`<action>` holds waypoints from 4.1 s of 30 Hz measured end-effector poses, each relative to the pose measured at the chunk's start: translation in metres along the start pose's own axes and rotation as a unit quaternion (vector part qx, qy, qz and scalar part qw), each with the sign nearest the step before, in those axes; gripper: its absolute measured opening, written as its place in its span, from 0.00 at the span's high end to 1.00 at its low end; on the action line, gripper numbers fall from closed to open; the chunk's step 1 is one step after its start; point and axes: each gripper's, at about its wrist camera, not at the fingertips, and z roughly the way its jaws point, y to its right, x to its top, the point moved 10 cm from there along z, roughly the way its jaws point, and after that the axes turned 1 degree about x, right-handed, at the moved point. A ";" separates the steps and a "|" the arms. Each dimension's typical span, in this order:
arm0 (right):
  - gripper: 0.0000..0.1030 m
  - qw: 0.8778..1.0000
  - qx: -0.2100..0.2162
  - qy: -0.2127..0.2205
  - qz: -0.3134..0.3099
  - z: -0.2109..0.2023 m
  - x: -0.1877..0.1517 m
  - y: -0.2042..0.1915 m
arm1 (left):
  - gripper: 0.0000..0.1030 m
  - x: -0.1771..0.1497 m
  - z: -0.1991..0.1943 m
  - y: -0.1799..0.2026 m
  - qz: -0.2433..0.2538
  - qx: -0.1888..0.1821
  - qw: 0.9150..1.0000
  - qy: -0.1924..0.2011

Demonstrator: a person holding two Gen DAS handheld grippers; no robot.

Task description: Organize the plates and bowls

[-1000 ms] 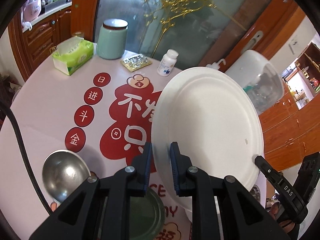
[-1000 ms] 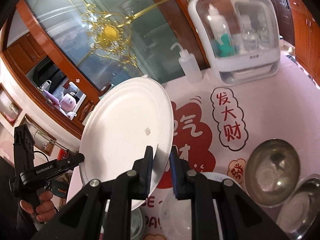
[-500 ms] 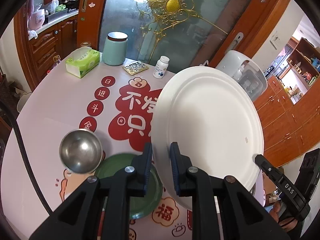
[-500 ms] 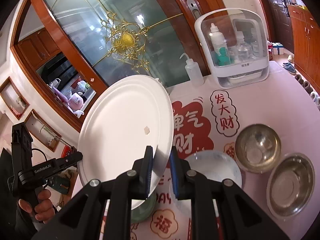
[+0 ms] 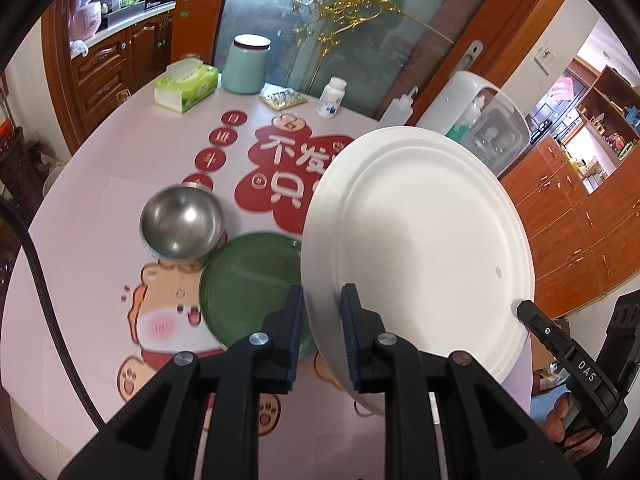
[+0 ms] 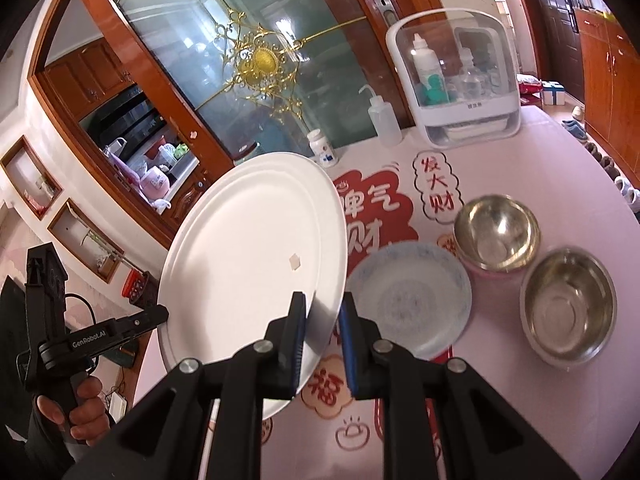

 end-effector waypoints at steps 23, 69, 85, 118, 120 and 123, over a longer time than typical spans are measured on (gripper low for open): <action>0.84 0.997 -0.033 -0.062 0.034 -0.003 -0.119 0.041 | 0.83 -0.116 0.024 -0.010 0.048 0.026 0.994 -0.089; 0.81 0.977 -0.093 -0.184 0.054 0.021 -0.223 0.093 | 0.78 -0.223 0.095 -0.021 0.104 0.079 0.967 -0.218; 0.61 0.969 -0.140 -0.191 0.066 0.016 -0.221 0.100 | 0.47 -0.189 0.075 -0.028 0.107 0.056 0.977 -0.176; 0.45 0.979 -0.171 -0.072 0.084 -0.020 -0.158 0.103 | 0.33 -0.076 0.049 0.013 0.168 0.069 0.981 -0.069; 0.45 0.981 -0.164 -0.075 0.077 -0.018 -0.152 0.107 | 0.33 -0.075 0.050 0.018 0.162 0.073 0.982 -0.068; 0.45 0.983 -0.152 -0.077 0.070 -0.016 -0.141 0.116 | 0.33 -0.071 0.052 0.027 0.149 0.083 0.983 -0.066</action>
